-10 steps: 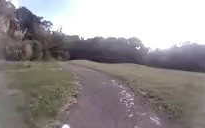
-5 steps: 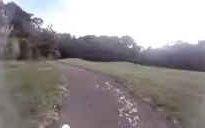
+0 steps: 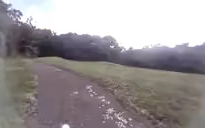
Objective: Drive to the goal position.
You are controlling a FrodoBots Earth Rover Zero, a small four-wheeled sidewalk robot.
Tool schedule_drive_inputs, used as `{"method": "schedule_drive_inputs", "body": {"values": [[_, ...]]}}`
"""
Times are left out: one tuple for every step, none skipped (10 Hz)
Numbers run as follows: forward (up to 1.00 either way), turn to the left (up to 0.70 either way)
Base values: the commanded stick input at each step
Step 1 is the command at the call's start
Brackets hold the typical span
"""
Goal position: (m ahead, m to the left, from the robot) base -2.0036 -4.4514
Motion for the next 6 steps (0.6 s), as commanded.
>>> {"method": "schedule_drive_inputs", "body": {"values": [[1.00,-0.39],[1.00,-0.39],[1.00,-0.39],[1.00,-0.39],[1.00,-0.09],[1.00,-0.06]]}}
